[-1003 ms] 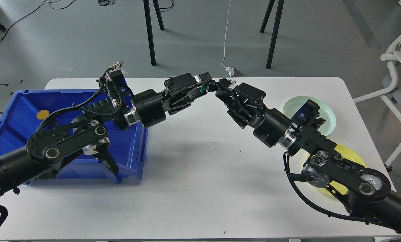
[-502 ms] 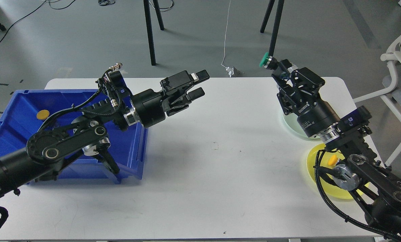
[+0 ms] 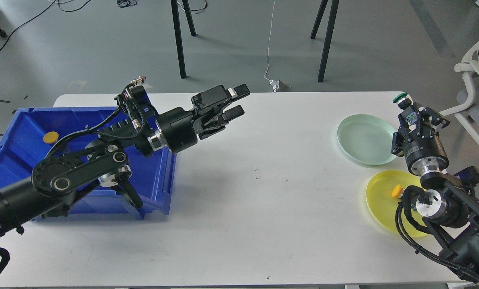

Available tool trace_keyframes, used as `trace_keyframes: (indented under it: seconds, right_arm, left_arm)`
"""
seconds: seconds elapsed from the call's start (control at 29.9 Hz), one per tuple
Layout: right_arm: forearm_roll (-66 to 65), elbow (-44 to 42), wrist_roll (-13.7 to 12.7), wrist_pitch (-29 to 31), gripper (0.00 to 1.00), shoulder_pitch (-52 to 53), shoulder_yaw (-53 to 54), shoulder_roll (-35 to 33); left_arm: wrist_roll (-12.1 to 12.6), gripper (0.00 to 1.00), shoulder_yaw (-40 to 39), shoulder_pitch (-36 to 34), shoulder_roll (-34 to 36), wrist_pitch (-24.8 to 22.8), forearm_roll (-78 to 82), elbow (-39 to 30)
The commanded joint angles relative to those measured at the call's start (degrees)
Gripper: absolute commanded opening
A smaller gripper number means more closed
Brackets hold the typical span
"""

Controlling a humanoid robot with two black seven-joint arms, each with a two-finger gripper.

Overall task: Pass button and place on color plate
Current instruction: 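Lower the green button onto the pale green plate and open the right gripper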

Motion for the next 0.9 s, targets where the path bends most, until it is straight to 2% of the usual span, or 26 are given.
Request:
trace_keyframes:
  seconds: [0.0,0.37,0.5,0.64,0.87]
  right_arm:
    - [0.08,-6.41,-1.91,-0.63,0.03,3.25,-3.16,1.55]
    - [0.25,-10.11,-4.99,-0.8,0.06,5.8,-8.35,4.1]
    - [0.25,-10.11,-5.08,-0.89,0.12,5.8,-8.35,4.01]
    - [0.25,-10.11,-5.08,-1.06,0.23,5.36,-8.44,4.01]
    - [0.25,-10.02,-5.08,-0.98,0.36,5.27,-8.44,4.01]
  left_arm:
    - [0.0,0.87,0.01,0.0,-0.07,0.02,0.0,0.0]
    - [0.0,0.87,0.01,0.0,-0.07,-0.07,-0.09,0.53]
    - [0.0,0.87,-0.08,-0.08,-0.69,-0.07,-0.09,1.06]
    - [0.0,0.87,-0.08,-0.08,-0.69,-0.07,-0.09,1.06]
    - [0.0,0.87,-0.43,0.0,-0.78,-0.07,0.0,1.06]
